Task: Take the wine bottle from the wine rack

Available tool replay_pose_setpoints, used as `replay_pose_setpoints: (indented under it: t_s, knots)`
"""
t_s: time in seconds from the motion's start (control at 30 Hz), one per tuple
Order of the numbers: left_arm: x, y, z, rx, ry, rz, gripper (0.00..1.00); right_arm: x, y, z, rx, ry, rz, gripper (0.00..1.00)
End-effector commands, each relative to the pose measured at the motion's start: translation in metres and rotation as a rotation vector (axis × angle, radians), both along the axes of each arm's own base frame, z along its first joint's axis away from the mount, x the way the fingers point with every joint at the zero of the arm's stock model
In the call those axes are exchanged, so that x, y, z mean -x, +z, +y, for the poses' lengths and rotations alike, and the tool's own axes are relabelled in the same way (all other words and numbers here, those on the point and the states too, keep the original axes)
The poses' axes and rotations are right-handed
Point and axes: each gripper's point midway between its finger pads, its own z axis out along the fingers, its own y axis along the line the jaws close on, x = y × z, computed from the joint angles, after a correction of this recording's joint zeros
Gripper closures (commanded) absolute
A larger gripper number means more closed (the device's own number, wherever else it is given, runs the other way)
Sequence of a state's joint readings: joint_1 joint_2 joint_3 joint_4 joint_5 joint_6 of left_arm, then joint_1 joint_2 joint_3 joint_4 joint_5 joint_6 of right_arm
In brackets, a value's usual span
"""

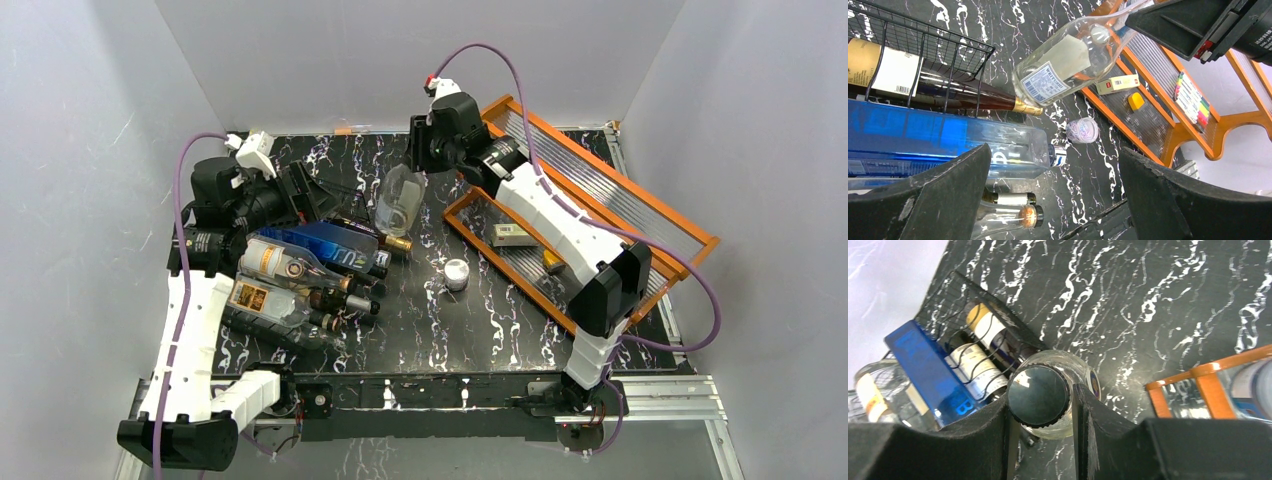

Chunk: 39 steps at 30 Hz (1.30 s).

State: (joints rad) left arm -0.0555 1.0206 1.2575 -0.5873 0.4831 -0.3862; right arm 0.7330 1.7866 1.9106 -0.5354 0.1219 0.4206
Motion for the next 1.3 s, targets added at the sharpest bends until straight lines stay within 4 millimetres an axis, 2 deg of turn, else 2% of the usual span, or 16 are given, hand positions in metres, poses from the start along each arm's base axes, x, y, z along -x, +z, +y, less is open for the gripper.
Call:
replay_pose_setpoints:
  t_s: [0.0, 0.2, 0.47, 0.5, 0.57, 0.87, 1.03, 1.27]
  knots:
    - [-0.001, 0.009, -0.005, 0.02, -0.022, -0.023, 0.02, -0.025, 0.121, -0.001, -0.199, -0.052, -0.314, 1.0]
    - [-0.002, 0.008, -0.007, 0.029, -0.029, -0.015, 0.02, -0.053, 0.105, -0.002, -0.069, -0.094, -0.379, 1.0]
    - [0.001, 0.001, -0.01, 0.045, -0.041, 0.011, 0.02, -0.084, 0.09, -0.004, 0.034, -0.165, -0.457, 1.0]
    - [0.003, -0.001, -0.011, 0.05, -0.049, 0.019, 0.02, -0.094, 0.083, -0.002, 0.051, -0.183, -0.473, 1.0]
    - [0.003, -0.003, -0.012, 0.057, -0.056, 0.027, 0.02, -0.1, 0.077, -0.001, 0.06, -0.193, -0.478, 1.0]
    - [0.011, -0.006, -0.02, 0.087, -0.105, 0.04, 0.02, -0.111, 0.066, 0.005, 0.023, -0.216, -0.484, 1.0]
    - [0.018, -0.003, -0.023, 0.098, -0.13, 0.036, 0.02, -0.116, 0.048, 0.013, 0.034, -0.199, -0.478, 1.0]
    - [0.031, -0.009, -0.025, 0.102, -0.134, 0.06, 0.02, -0.136, 0.037, 0.016, 0.074, -0.235, -0.513, 1.0]
